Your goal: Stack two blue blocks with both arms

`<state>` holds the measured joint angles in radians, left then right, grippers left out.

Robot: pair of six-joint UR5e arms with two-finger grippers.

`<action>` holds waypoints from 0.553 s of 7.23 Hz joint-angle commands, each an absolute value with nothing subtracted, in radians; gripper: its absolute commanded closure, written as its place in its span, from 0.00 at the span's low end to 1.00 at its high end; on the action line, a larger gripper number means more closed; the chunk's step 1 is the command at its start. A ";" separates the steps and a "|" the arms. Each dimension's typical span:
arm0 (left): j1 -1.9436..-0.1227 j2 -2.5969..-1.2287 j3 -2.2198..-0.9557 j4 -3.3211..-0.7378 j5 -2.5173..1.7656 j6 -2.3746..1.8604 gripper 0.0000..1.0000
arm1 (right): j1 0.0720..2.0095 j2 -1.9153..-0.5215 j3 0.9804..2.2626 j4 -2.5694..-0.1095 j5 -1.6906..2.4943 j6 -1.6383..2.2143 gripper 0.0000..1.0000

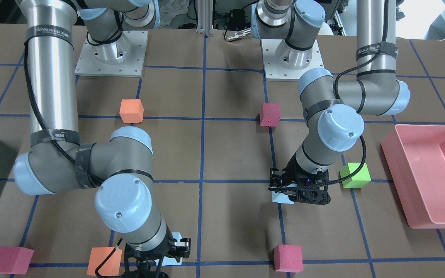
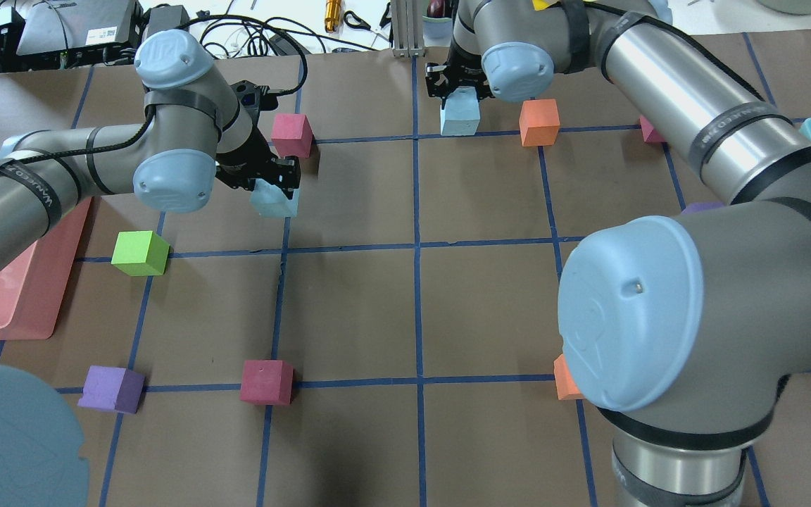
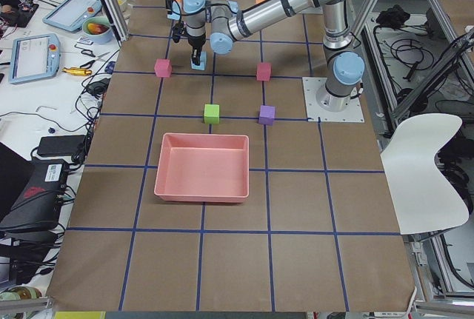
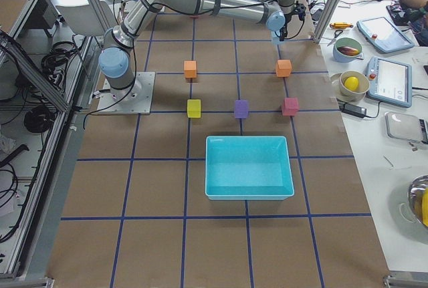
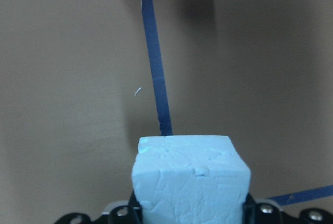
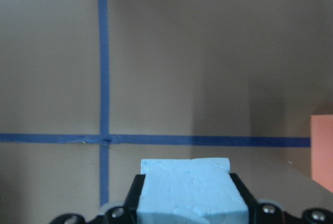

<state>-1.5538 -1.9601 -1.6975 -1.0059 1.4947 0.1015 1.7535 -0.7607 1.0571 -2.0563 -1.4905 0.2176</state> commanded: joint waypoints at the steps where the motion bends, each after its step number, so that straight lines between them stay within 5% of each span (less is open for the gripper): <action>1: -1.562 -1.944 -1.620 -1.124 1.499 0.086 1.00 | 1.796 -0.695 1.009 -2.060 -1.488 0.290 1.00; 4: -1.563 -1.951 -1.553 -1.190 1.500 0.081 1.00 | 1.824 -0.667 1.011 -2.063 -1.486 0.341 1.00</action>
